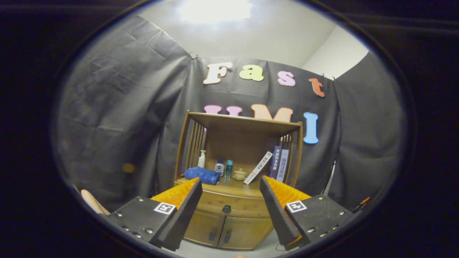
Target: Pull open the drawer, take out the items inside it, and place them on the countertop above the cabinet.
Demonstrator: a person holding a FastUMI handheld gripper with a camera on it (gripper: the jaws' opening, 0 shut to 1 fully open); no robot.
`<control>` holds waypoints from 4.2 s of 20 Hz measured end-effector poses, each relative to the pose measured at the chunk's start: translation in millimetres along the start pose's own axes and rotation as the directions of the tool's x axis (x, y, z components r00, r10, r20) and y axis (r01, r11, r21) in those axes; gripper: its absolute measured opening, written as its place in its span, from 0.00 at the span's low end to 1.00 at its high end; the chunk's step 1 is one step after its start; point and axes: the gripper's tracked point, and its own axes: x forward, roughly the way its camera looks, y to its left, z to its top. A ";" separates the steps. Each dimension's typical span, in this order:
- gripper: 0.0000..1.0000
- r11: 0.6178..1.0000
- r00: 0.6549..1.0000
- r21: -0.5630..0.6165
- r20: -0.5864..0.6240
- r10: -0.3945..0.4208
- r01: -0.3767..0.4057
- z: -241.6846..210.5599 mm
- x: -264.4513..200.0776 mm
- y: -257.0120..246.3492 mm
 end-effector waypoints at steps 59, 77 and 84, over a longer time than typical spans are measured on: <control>0.51 0.999 0.915 -0.003 -0.400 -0.047 0.050 -325.4 243.1 16.8; 0.29 0.988 0.897 0.052 -0.427 -0.112 0.148 -328.6 245.5 14.2; 0.29 0.989 0.907 0.046 -0.407 -0.110 0.140 -317.8 196.3 15.0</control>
